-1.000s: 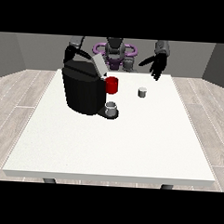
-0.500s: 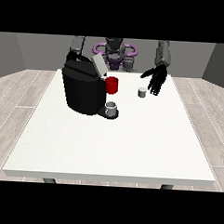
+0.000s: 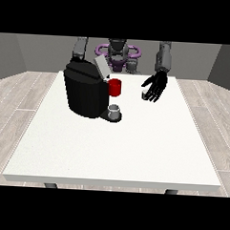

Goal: Insert the coffee pod into the coffee machine and close the lid

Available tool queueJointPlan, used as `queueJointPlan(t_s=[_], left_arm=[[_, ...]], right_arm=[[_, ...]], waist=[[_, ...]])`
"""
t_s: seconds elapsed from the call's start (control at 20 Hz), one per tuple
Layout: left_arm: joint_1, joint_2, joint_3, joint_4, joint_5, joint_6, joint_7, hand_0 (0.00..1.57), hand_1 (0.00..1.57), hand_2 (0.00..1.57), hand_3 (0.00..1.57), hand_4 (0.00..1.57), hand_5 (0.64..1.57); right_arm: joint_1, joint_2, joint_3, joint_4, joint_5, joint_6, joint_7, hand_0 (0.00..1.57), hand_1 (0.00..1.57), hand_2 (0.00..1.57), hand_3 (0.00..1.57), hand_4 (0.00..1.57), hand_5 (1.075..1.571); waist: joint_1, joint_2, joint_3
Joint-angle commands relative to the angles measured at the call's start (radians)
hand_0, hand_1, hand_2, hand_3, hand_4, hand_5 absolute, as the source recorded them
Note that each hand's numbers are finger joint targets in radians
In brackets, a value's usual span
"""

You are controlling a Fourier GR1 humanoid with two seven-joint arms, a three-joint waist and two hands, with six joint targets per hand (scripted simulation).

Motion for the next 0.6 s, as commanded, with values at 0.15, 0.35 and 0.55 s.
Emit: queueJointPlan(t_s=[0.15, 0.35, 0.55], left_arm=[[-0.036, -0.004, -0.045, 0.09, -0.151, 0.147, -0.084, 1.04, 1.04, 1.11, 0.91, 0.46, 1.571], [-0.074, -0.003, -0.093, 0.133, -0.214, 0.059, -0.005, 0.76, 0.76, 0.95, 0.81, 0.34, 1.571], [-0.062, 0.025, -0.104, 0.21, -0.264, 0.053, -0.043, 0.88, 0.88, 1.0, 0.82, 0.28, 1.571]], right_arm=[[0.006, 0.024, 0.045, 0.039, 0.043, -0.031, -0.03, 0.0, 0.0, 0.0, 0.0, 0.0, 1.571], [-0.037, -0.001, 0.007, 0.065, 0.001, 0.024, -0.024, 0.0, 0.0, 0.0, 0.0, 0.0, 1.571], [-0.017, 0.024, 0.036, 0.05, 0.007, 0.003, 0.023, 0.0, 0.0, 0.0, 0.0, 0.0, 1.571]], waist=[[-0.014, 0.03, -0.0001], [-0.027, -0.001, 0.0003], [-0.028, -0.022, -0.0001]])
